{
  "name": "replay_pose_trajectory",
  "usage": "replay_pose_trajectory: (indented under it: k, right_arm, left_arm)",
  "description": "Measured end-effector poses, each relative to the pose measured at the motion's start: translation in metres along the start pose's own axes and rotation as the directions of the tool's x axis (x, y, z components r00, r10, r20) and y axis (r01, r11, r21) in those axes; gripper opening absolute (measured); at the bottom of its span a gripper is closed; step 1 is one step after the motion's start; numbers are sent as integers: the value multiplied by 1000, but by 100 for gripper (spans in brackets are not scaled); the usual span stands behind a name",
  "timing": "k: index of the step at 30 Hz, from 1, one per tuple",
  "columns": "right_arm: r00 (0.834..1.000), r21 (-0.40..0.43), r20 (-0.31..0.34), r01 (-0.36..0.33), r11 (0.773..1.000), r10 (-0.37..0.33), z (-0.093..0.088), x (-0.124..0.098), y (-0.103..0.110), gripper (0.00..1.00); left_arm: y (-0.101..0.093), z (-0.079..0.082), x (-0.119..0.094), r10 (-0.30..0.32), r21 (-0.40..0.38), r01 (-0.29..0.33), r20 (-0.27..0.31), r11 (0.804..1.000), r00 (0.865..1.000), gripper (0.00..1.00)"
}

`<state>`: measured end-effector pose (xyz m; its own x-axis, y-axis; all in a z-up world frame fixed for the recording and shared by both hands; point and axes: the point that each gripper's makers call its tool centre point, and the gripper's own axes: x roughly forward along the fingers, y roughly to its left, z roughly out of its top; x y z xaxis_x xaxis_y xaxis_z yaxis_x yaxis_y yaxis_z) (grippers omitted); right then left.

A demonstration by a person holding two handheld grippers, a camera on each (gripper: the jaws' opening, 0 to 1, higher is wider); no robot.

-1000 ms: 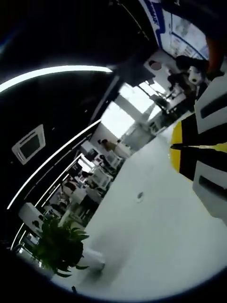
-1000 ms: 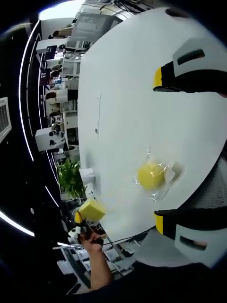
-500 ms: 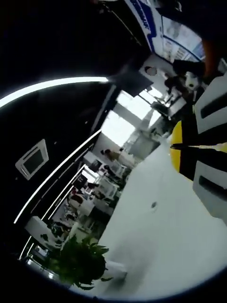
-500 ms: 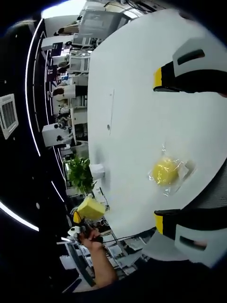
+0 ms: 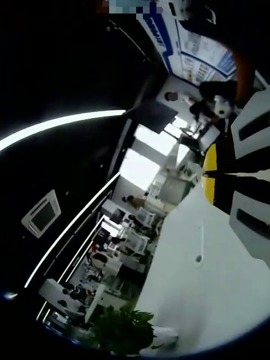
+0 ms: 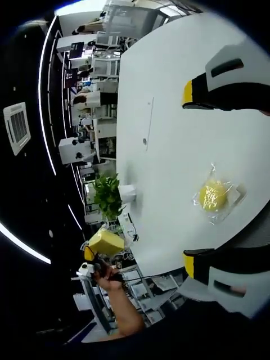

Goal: Compare the silicone blocks by pressing each to a similar depth, holding the contact briefly, and releasing to observe deformation and rebound differences across the visible hardness samples.

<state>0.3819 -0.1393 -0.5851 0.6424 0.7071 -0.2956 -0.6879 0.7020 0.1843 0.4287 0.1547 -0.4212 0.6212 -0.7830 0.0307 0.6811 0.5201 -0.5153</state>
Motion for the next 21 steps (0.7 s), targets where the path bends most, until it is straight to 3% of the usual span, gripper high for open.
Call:
replay_pose_trajectory:
  k: [5,11,17,21]
  right_arm:
    - [999,12,31,-32,999,31,17,6,6,97]
    - [995,-58,42,-93,994,95,46,21,20,97]
    - [976,-53,104,-187,981,191,77,36,45,97]
    - [963,-85,89,-247,965,254,87,47,63,96]
  left_arm:
    - [-13,0,4,-44,12,44,-13,999,999,0]
    - [-35,-4,7,-112,8,112,-11,994,994,0]
    - [-54,-5,11,-151,25,152,-31,988,988,0]
    - [-61,-5,11,-168,31,169,-35,985,985,0]
